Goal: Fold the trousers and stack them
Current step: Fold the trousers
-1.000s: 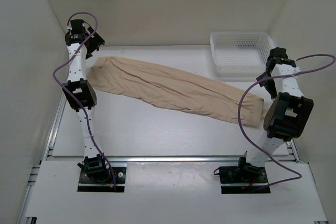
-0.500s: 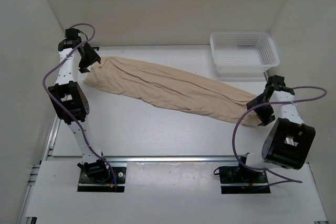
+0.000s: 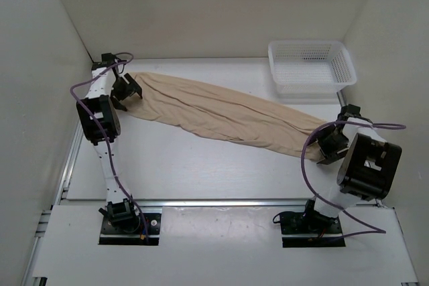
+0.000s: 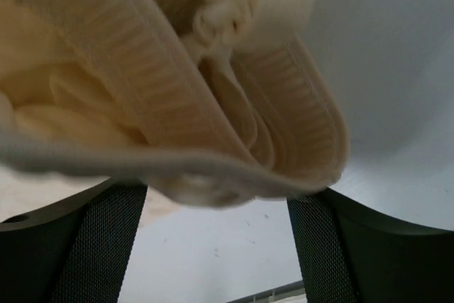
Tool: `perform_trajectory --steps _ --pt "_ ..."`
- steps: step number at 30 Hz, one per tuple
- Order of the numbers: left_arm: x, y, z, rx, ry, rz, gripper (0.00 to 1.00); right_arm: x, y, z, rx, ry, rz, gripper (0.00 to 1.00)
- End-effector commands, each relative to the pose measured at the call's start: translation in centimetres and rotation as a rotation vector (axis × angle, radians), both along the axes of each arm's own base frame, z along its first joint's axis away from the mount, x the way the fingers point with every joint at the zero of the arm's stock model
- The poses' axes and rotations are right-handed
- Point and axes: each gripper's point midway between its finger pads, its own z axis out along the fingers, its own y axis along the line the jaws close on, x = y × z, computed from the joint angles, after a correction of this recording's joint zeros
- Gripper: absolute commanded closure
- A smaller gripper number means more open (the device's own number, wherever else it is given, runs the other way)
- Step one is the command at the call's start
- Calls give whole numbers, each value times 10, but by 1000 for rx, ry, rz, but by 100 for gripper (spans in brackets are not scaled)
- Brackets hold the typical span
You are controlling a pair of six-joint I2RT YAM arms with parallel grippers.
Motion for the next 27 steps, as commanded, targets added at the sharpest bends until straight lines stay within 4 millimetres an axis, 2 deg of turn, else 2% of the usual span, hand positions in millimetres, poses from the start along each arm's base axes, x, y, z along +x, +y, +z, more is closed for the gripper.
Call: perform_trajectory --steps 1,2,3,4,6,7,8,9,10,12,13,14,18,21,22,23,24,25,27 --pt "12 -12 3 -51 -19 5 3 30 -12 2 -18 -55 -34 19" --pt "14 -11 -6 -53 -10 5 7 27 -13 -8 -16 -17 -48 19" --pt "18 -13 -5 -63 -19 1 13 33 -15 -9 -18 -24 -48 20" --pt "24 -14 3 -73 -46 5 28 35 -16 -14 -11 -10 -57 22" --pt "27 -14 -3 -77 -42 15 53 42 -23 -15 -37 -5 -71 31" --pt "30 -15 1 -83 -55 12 65 45 -26 -15 -48 -5 -73 45" --pt "35 -15 1 -90 -61 34 87 48 -29 -15 -57 -2 -89 52" --pt "38 -15 4 -92 -71 43 90 55 -34 -12 -72 -15 -91 60" --pt "40 -16 8 -101 -83 38 90 60 -38 -8 -87 -28 -94 75" --pt "51 -17 20 -110 -129 51 90 67 -42 3 -101 -40 -96 87" --pt "54 -16 33 -105 -157 49 90 75 -47 15 -120 -62 -100 95" --pt "62 -13 48 -90 -199 61 90 78 -50 23 -132 -74 -112 99" --pt "76 -3 115 -58 -353 76 90 96 -64 71 -185 -179 -132 100" --pt "82 5 174 -66 -484 79 90 118 -72 112 -195 -285 -139 100" --pt "77 10 196 -57 -522 85 90 124 -74 124 -203 -308 -140 100" --pt "75 10 213 -51 -555 83 90 131 -77 147 -219 -348 -132 100" --pt "72 7 227 -54 -579 76 90 133 -78 161 -231 -374 -124 100" --pt "63 12 249 -39 -614 75 90 134 -79 175 -244 -400 -117 100" --pt "51 17 265 -24 -634 77 90 129 -77 197 -263 -447 -111 100"
